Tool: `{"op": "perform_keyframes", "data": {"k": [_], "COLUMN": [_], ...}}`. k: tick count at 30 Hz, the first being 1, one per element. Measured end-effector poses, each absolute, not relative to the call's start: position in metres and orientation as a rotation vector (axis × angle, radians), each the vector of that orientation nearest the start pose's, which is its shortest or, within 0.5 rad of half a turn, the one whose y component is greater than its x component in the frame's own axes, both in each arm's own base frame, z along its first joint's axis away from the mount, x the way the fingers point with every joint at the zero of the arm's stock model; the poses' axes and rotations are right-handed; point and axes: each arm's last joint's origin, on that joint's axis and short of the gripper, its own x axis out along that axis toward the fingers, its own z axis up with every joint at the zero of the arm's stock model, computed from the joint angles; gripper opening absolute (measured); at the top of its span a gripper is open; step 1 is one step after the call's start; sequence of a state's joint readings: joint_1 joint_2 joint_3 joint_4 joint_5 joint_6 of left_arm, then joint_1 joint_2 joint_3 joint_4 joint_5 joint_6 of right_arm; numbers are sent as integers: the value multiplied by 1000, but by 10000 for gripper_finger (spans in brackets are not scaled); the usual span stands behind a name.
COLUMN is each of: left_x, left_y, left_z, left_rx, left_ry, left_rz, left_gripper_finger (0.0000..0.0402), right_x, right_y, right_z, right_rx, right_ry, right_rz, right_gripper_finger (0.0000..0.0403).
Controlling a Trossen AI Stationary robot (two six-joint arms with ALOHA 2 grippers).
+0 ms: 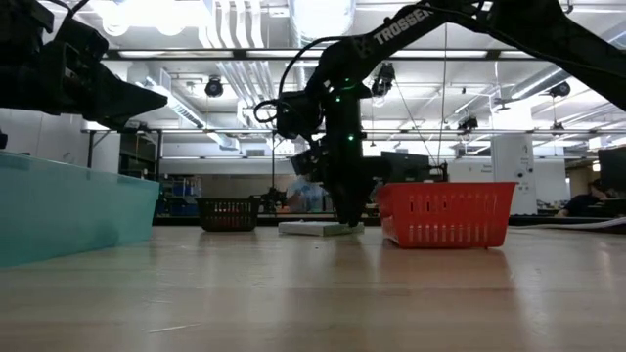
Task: Pick and place items into bin
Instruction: Put the white USB box into the orange bin
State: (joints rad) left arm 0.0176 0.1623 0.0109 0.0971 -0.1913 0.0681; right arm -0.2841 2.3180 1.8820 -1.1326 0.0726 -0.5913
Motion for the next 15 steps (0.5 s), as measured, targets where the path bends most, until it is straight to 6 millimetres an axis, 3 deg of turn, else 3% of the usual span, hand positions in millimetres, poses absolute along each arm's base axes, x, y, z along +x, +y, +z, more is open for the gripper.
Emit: {"op": "perform_keyframes", "data": {"k": [9, 15], "left_x": [107, 107], "left_y": [7, 7], "left_z": [163, 164], "left_rx": [72, 72], "left_ry": [60, 60], "left_rz": [207, 207], "left_gripper_finger": [2, 2], "right_x": [428, 438], "right_y": [-110, -98], "right_z": [153, 165], "right_rx": [-230, -258], "right_ry": [1588, 1542], "right_rz": [318, 302], "right_gripper_finger": [91, 88]}}
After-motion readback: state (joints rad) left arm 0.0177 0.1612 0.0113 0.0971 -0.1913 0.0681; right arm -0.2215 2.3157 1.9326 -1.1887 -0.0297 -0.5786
